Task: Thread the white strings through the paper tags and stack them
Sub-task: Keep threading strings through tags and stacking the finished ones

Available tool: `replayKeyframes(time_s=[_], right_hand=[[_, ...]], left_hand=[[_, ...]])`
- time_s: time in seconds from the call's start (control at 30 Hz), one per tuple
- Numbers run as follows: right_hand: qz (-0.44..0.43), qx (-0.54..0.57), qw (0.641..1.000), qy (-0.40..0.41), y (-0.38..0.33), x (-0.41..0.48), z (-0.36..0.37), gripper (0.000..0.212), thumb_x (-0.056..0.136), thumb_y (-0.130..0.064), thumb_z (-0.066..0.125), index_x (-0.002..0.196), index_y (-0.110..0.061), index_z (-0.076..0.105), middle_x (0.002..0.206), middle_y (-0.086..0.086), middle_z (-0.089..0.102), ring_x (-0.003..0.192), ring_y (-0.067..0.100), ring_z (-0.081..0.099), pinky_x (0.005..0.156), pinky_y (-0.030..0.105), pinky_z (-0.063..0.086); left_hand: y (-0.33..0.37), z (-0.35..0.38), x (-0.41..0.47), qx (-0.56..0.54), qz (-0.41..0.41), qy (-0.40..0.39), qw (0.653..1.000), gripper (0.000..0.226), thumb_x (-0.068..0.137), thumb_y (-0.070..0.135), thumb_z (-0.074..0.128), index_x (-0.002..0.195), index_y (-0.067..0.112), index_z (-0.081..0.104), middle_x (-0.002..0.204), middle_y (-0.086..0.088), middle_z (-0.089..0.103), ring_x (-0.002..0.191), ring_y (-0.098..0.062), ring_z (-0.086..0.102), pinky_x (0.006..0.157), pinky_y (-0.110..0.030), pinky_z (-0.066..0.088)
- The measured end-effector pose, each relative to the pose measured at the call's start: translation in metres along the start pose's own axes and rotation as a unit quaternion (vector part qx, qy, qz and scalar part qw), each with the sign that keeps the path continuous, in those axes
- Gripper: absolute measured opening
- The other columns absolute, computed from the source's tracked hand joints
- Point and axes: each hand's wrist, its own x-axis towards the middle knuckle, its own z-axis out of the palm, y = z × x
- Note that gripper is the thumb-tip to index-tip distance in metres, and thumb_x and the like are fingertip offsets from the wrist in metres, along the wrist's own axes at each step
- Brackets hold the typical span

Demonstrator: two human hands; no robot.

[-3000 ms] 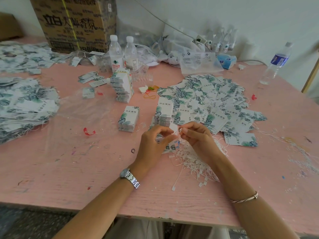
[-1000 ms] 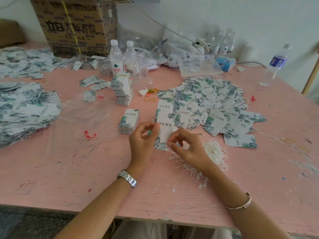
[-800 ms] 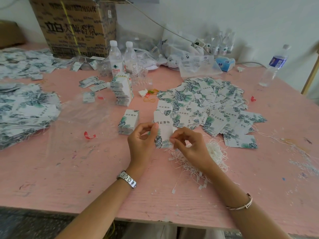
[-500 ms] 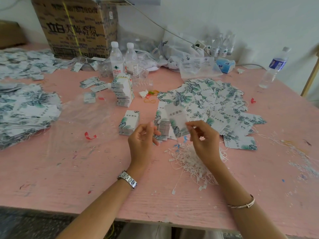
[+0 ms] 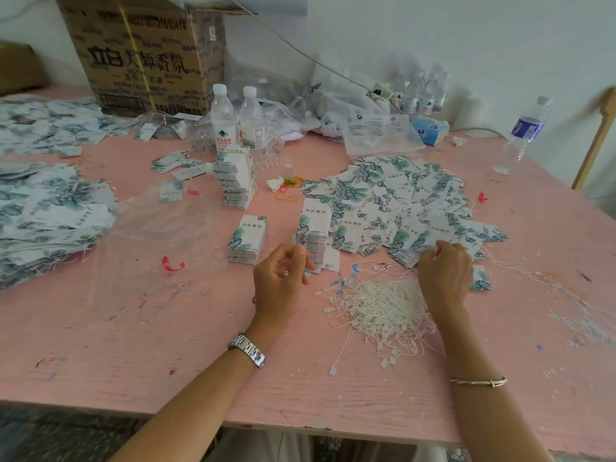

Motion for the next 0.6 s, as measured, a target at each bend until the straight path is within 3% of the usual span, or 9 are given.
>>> replayKeyframes(time_s=[0.07,0.2,0.33,0.4,0.6], right_hand=[[0.007,-0.031,0.999,-0.038,0.000,-0.001,0.000,0.024,0.095,-0.010,0.047,0.095,0.006,0.065,0.104,0.023,0.060,0.093,0.034,0.051,0.076,0.044,0.046],[0.002,-0.077,0.994,-0.081,-0.001,-0.004,0.000,0.030,0.096,-0.017,0.047,0.113,0.002,0.065,0.120,0.023,0.051,0.108,0.039,0.047,0.080,0.044,0.042],[-0.025,-0.067,0.994,-0.079,-0.006,-0.007,0.001,0.032,0.097,-0.018,0.052,0.124,-0.002,0.061,0.122,0.021,0.046,0.105,0.035,0.048,0.074,0.039,0.039],[-0.042,-0.054,0.995,-0.069,-0.009,-0.008,0.002,0.032,0.097,-0.019,0.054,0.124,-0.003,0.061,0.119,0.019,0.046,0.102,0.033,0.049,0.073,0.037,0.038],[-0.088,-0.003,0.996,-0.030,-0.015,-0.014,0.004,0.026,0.095,-0.014,0.057,0.118,-0.005,0.065,0.111,0.014,0.049,0.094,0.027,0.050,0.069,0.033,0.035]], left_hand=[[-0.001,0.000,-0.001,0.015,0.015,-0.011,1.000,0.027,0.092,0.045,0.055,0.078,0.024,0.066,0.070,0.008,0.070,0.055,-0.009,0.061,0.056,-0.020,0.048],[-0.006,0.001,-0.002,0.138,0.045,-0.047,0.988,0.022,0.087,0.047,0.057,0.075,0.031,0.065,0.068,0.013,0.063,0.065,-0.007,0.056,0.058,-0.022,0.041],[-0.012,0.002,-0.002,0.375,0.167,-0.093,0.907,0.012,0.079,0.037,0.067,0.079,0.026,0.071,0.083,0.010,0.050,0.083,-0.013,0.047,0.073,-0.030,0.037],[-0.013,0.003,-0.004,0.426,0.161,-0.120,0.882,0.010,0.074,0.034,0.070,0.080,0.026,0.072,0.088,0.009,0.045,0.089,-0.016,0.045,0.074,-0.033,0.037],[-0.017,-0.001,-0.003,0.473,0.105,-0.160,0.860,0.014,0.072,0.036,0.071,0.082,0.026,0.069,0.096,0.005,0.050,0.098,-0.019,0.045,0.081,-0.031,0.035]])
